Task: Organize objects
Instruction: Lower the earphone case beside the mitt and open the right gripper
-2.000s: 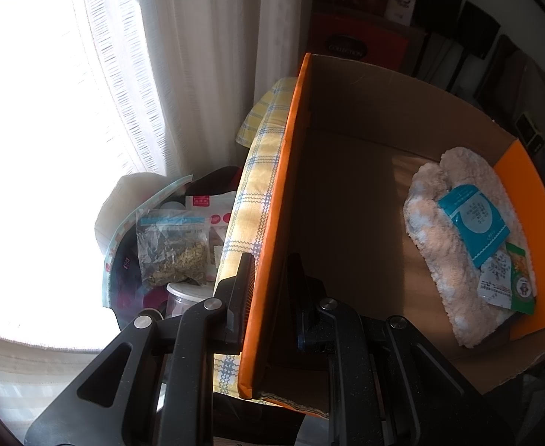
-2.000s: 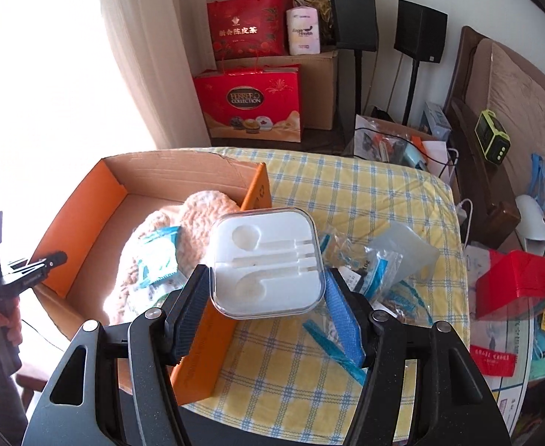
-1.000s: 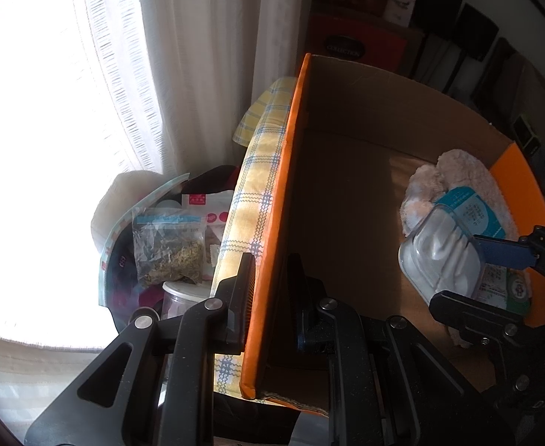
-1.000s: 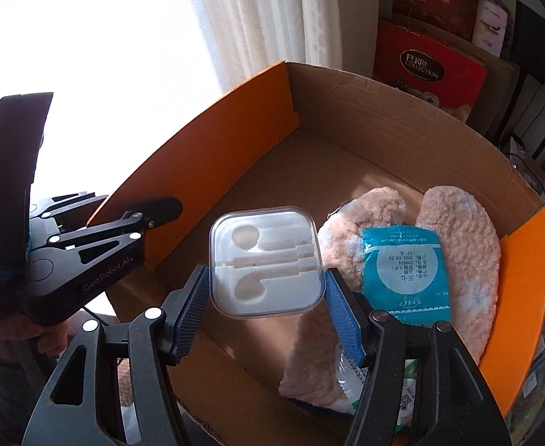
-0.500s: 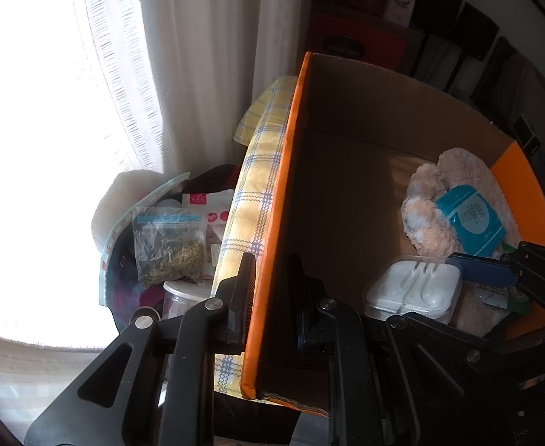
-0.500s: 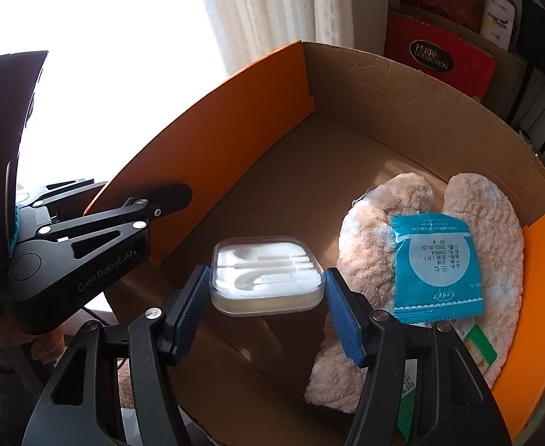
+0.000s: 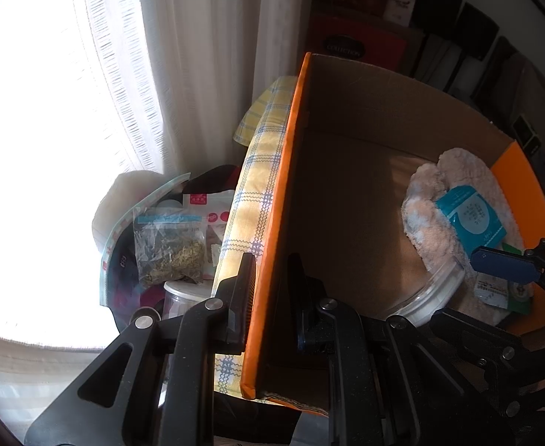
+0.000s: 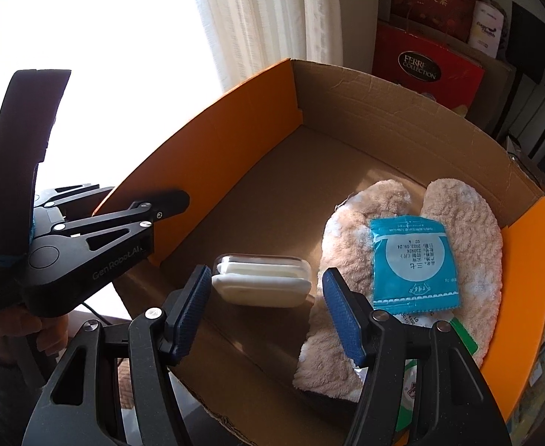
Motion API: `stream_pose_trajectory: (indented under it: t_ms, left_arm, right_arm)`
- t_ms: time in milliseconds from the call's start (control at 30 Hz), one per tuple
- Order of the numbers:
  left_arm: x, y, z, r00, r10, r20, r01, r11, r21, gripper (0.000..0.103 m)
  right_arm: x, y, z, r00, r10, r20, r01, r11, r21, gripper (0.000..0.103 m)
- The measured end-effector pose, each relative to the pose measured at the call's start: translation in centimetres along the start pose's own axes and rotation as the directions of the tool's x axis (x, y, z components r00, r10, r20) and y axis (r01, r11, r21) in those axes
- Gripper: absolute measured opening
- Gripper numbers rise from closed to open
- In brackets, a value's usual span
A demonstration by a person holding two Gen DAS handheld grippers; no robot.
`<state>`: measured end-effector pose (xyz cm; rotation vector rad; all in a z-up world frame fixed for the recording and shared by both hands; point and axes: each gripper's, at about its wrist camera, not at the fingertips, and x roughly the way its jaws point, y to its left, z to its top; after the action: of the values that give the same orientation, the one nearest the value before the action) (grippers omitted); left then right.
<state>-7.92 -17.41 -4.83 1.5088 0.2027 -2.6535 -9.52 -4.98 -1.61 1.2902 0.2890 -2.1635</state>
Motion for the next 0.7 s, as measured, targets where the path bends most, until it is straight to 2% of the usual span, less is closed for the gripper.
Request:
stream_pose_trajectory:
  t_ms: [333,567,700]
  left_arm:
    - [0.0,0.1,-0.1,1.000,0.002,0.000,-0.002,1.000,0.003,0.015]
    - [0.0,0.1,-0.1,1.000,0.001,0.001,-0.001,1.000,0.003,0.015]
    - [0.0,0.1,-0.1,1.000,0.000,0.001,0.000,1.000,0.003,0.015]
  right_arm:
    - [-0.9,0.0,0.1,0.999,-0.027,0.027,0.027,1.000,-0.011,0.064]
    - [-2.9,-2.1,0.7,0.997,0.031,0.067,-0.036,0.996,0.080,0.063]
    - [-2.9,-2.4,1.1,0.998,0.039,0.052,-0.044,0.994,0.096,0.044]
